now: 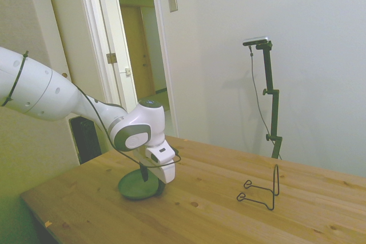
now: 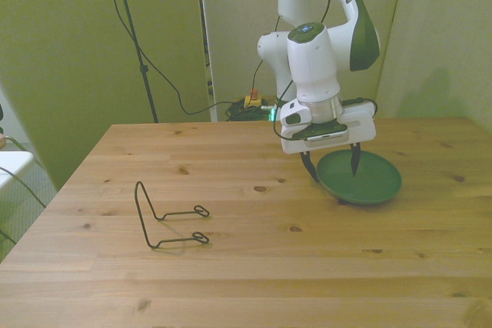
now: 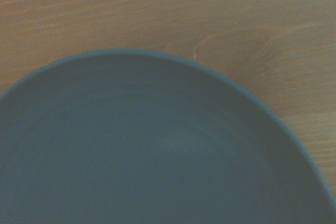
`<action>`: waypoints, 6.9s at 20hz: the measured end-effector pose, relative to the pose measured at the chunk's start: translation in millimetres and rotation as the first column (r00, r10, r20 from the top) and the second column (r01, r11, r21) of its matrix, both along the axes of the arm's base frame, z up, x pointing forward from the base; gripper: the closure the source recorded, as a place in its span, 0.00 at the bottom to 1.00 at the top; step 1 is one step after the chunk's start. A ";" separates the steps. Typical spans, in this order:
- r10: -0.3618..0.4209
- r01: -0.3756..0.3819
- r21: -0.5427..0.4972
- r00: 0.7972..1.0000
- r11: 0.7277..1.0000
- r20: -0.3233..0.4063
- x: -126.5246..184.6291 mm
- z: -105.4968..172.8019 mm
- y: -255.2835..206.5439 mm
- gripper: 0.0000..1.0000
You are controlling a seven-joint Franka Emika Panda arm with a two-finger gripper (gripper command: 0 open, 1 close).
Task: Load the plate
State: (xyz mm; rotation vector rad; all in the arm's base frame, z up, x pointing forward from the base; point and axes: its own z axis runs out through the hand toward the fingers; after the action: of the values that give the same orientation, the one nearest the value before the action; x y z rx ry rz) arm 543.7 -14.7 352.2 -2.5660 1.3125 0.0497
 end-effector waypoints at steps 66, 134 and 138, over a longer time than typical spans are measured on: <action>-0.099 0.101 -0.091 0.995 0.991 0.032 16.2 166.9 -246.2 1.00; 0.284 -0.249 -0.880 0.949 0.404 -0.138 108.8 165.0 -225.1 1.00; 0.268 -0.242 -0.871 0.954 0.427 -0.134 107.6 148.2 -220.1 1.00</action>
State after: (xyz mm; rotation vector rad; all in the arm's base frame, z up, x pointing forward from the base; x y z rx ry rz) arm 651.3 -234.8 500.4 -3.5934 1.0420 -0.8533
